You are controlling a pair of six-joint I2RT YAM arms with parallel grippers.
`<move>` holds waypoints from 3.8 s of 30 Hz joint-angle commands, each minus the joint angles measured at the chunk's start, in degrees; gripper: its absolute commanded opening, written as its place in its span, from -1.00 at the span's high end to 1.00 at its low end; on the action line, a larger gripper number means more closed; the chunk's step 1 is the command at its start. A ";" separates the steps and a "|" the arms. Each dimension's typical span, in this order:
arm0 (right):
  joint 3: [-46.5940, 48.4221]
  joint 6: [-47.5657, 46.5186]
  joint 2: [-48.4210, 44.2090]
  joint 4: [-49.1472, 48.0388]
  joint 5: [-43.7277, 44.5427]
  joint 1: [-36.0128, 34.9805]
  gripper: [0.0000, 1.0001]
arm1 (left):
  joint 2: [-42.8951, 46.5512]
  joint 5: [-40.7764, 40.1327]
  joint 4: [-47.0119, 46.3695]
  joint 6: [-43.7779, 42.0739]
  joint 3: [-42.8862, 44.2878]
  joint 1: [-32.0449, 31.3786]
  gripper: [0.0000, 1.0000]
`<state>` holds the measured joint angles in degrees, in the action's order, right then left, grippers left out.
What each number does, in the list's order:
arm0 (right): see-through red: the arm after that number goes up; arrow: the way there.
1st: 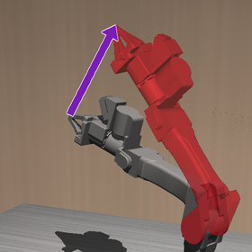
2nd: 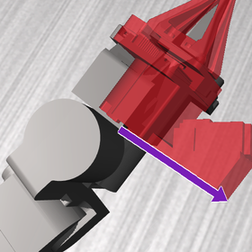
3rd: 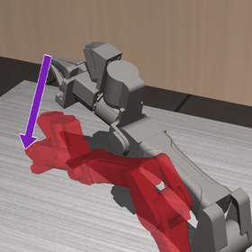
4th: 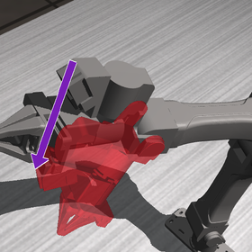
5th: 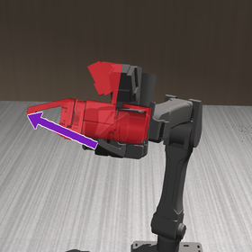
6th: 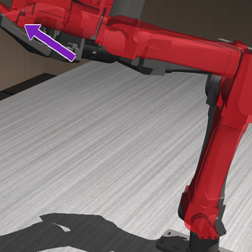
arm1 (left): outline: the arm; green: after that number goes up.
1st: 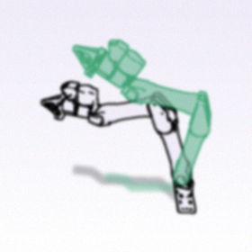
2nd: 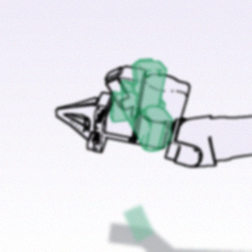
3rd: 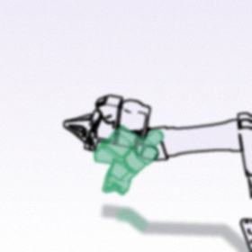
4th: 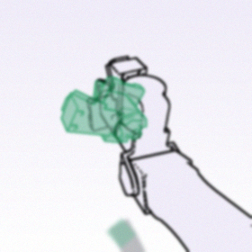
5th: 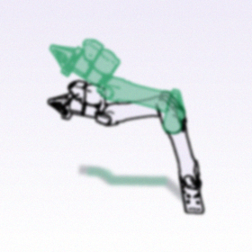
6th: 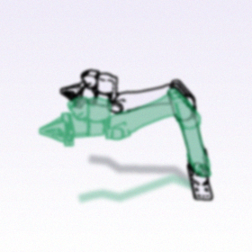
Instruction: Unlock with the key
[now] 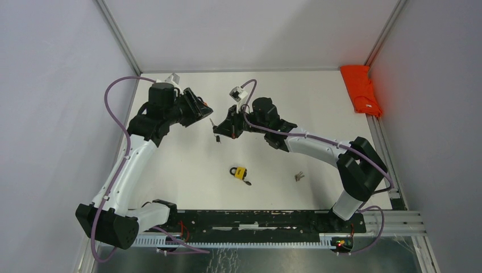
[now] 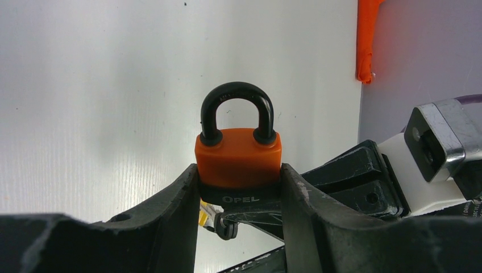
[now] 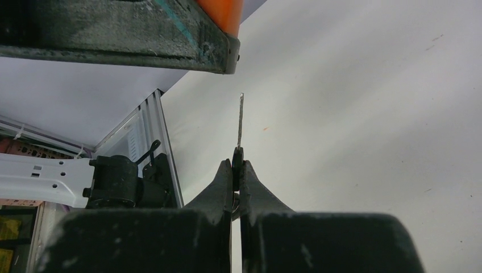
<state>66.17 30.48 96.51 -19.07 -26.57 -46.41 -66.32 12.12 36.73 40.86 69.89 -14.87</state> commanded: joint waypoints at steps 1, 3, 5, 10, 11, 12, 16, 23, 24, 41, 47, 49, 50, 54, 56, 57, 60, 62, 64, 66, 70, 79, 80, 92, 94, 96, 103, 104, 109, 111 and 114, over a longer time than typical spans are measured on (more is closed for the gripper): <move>2.91 -0.78 -0.74 -1.85 0.80 -0.76 1.00 | 0.71 -0.17 -3.83 -2.01 0.17 -0.05 0.96; 2.82 -0.68 -1.04 -2.02 0.81 -1.02 1.00 | 0.67 -0.17 -3.82 -2.10 0.08 -0.02 0.96; 3.04 -0.65 -1.23 -2.08 0.77 -1.13 1.00 | 0.67 -0.17 -3.84 -2.10 -0.01 -0.05 0.96; 3.65 -0.49 -1.21 -2.15 0.52 -1.39 1.00 | 0.75 -0.17 -3.82 -2.18 -0.10 -0.03 0.96; 3.62 -0.49 -1.26 -2.14 0.58 -1.46 1.00 | 0.74 -0.09 -3.78 -2.19 -0.18 -0.06 0.96; 3.65 -0.59 -1.32 -2.11 0.67 -1.49 1.00 | 0.82 -0.08 -3.79 -2.19 -0.19 -0.07 0.96; 4.00 -0.64 -1.01 -2.43 0.73 -1.48 1.00 | 1.00 0.04 -3.77 -2.27 -0.52 -0.06 0.96; 5.36 -1.25 -0.46 -1.24 0.81 -1.47 1.00 | 1.36 0.10 -3.51 -2.45 -0.96 -0.08 0.96; 5.47 -1.34 -0.40 -1.24 0.79 -1.53 1.00 | 1.45 0.16 -3.51 -2.45 -0.98 -0.08 0.96; 5.90 -1.87 0.57 -0.45 2.01 -1.48 1.00 | 2.29 0.70 -2.72 -2.63 -0.54 -0.01 0.96; 5.66 -2.26 0.22 -0.11 2.54 -1.49 1.00 | 2.33 0.71 -2.75 -2.72 -0.63 -0.07 0.96; 5.68 -2.39 0.17 0.07 2.63 -1.48 1.00 | 2.33 0.71 -2.73 -2.72 -0.71 -0.08 0.96; 5.57 -2.40 0.17 -0.04 2.74 -1.49 1.00 | 2.36 0.79 -2.72 -2.72 -0.71 -0.02 0.96; 5.80 -1.93 0.73 -0.61 2.48 -1.48 1.00 | 2.60 0.84 -2.74 -2.80 -1.01 -0.06 0.96; 5.97 -1.51 1.04 -1.18 2.33 -1.49 1.00 | 2.75 0.89 -2.77 -2.80 -1.27 -0.05 0.96; 6.14 -1.40 1.13 -1.23 2.35 -1.49 1.00 | 2.77 0.95 -2.75 -2.80 -1.37 -0.02 0.96; 6.50 -1.01 1.23 -1.78 2.34 -1.49 1.00 | 2.95 0.98 -2.72 -2.80 -1.59 -0.09 0.96; 6.75 -0.69 1.15 -2.39 2.46 -1.49 1.00 | 3.21 0.97 -2.72 -2.87 -1.76 -0.06 0.96; 7.23 -0.33 1.30 -2.94 2.31 -1.49 1.00 | 3.30 0.97 -2.72 -2.89 -1.82 -0.07 0.96; 7.48 0.26 1.40 -3.65 2.16 -1.46 1.00 | 3.37 1.03 -2.75 -2.89 -1.90 -0.07 0.96; 7.46 1.54 1.41 -5.48 2.30 -1.49 1.00 | 3.55 1.12 -2.77 -2.89 -2.08 -0.07 0.96; 6.33 5.08 0.25 -9.88 3.14 -1.33 1.00 | 4.01 1.32 -3.30 -3.15 -2.59 -0.01 0.96; 6.11 5.49 0.07 -10.37 3.00 -1.27 1.00 | 4.07 1.33 -3.33 -3.22 -2.71 -0.01 0.96; 10.78 4.35 1.11 -6.87 4.90 -0.62 1.00 | 4.19 1.17 -3.42 -3.68 -4.43 -0.04 0.96; 12.06 3.79 1.57 -6.02 5.13 -0.60 1.00 | 4.21 1.23 -3.58 -3.68 -5.07 -0.07 0.96; 13.24 3.34 1.97 -5.29 5.44 -0.51 1.00 | 4.38 1.22 -3.86 -3.60 -5.68 -0.11 0.96; 15.36 3.82 3.93 -5.45 6.14 -0.52 1.00 | 4.69 1.74 -4.36 -3.20 -6.43 -0.38 0.96; 15.39 4.11 4.16 -5.91 6.31 -0.52 1.00 | 4.81 1.76 -4.38 -3.16 -6.43 -0.40 0.96; 16.74 4.41 5.27 -6.62 7.22 -0.50 1.00 | 4.97 1.99 -4.68 -2.90 -7.09 -0.75 0.96; 17.41 4.14 5.51 -6.53 7.47 -0.52 1.00 | 5.05 2.18 -4.90 -2.74 -7.45 -0.92 0.96; 19.24 2.98 5.74 -5.32 7.94 -0.43 1.00 | 5.14 2.16 -5.00 -2.72 -7.82 -1.20 0.96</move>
<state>78.22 34.63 102.30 -15.27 -23.20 -47.51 -62.50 8.78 28.84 39.42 63.40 -14.46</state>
